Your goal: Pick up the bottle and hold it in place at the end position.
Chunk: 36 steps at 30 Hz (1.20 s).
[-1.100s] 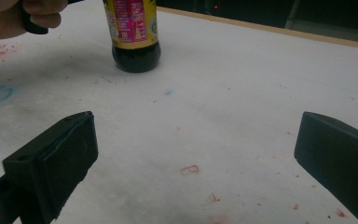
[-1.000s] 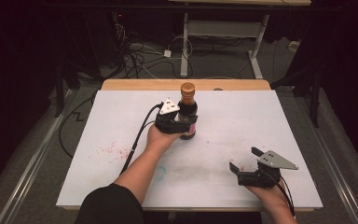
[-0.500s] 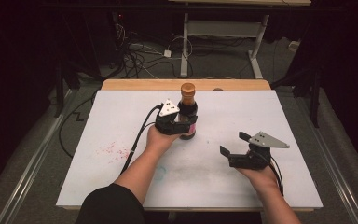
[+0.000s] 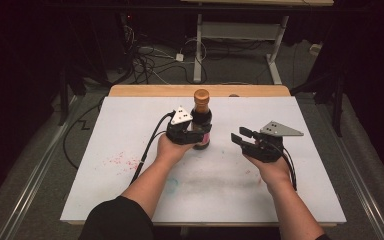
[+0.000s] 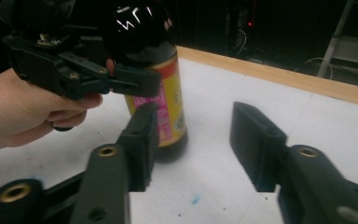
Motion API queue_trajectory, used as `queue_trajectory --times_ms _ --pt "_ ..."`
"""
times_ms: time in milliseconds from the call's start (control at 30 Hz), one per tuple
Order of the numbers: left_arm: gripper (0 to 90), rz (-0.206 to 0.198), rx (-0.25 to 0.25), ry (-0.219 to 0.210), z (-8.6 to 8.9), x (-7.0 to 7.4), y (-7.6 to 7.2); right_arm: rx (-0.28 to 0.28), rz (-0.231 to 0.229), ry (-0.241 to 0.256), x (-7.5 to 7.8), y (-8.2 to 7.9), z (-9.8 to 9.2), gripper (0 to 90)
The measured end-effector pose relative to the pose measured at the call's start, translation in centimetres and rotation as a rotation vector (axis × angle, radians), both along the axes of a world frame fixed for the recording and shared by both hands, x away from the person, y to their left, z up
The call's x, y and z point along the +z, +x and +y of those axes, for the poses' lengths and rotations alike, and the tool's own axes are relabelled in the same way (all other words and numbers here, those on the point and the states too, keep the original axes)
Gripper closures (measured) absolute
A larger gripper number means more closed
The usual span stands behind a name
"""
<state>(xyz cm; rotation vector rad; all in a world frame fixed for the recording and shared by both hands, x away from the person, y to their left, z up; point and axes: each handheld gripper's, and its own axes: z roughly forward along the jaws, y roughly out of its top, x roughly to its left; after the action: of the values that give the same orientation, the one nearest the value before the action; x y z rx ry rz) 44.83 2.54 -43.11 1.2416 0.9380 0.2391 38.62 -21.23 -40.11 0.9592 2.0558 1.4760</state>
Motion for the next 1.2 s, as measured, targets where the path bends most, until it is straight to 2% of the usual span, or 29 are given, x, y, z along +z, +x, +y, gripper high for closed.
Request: queue_trajectory --times_ms 33,67,100,167,400,500,633,833,1033,1200 --pt "28.9 0.003 -0.006 0.0 0.1 0.0 0.0 0.0 0.0 0.0 0.0 0.0 0.0 60.3" --pt "29.0 0.005 -0.012 0.0 0.2 0.1 0.0 0.01 -0.006 -0.006 0.3 0.1 0.2 65.5" --pt "29.0 0.004 -0.02 0.002 0.2 0.1 0.0 0.01 -0.006 -0.006 0.3 0.1 0.2 65.5" --pt "29.0 0.003 -0.034 0.006 0.4 0.1 0.0 0.02 -0.013 -0.002 0.8 0.2 0.5 72.8" --pt "28.9 0.004 -0.041 -0.004 0.4 0.0 0.1 0.041 -0.04 -0.018 2.0 0.6 1.5 84.1" --pt "28.5 0.002 -0.029 -0.008 0.2 0.0 0.2 0.043 -0.058 -0.021 2.7 0.8 1.9 89.2" --pt "28.2 0.0 -0.024 -0.008 0.2 -0.1 0.2 0.033 -0.073 -0.016 3.5 1.1 2.4 90.0" --pt "28.2 0.0 -0.023 -0.008 0.1 -0.1 0.1 0.031 -0.083 -0.024 4.0 1.3 2.8 90.0" --pt "28.6 0.0 -0.017 -0.007 0.1 -0.1 0.1 0.048 -0.097 -0.033 4.5 1.5 3.3 90.0" --pt "28.6 0.0 -0.013 -0.005 0.0 -0.1 0.1 0.064 -0.089 -0.032 4.7 1.9 3.8 90.0"
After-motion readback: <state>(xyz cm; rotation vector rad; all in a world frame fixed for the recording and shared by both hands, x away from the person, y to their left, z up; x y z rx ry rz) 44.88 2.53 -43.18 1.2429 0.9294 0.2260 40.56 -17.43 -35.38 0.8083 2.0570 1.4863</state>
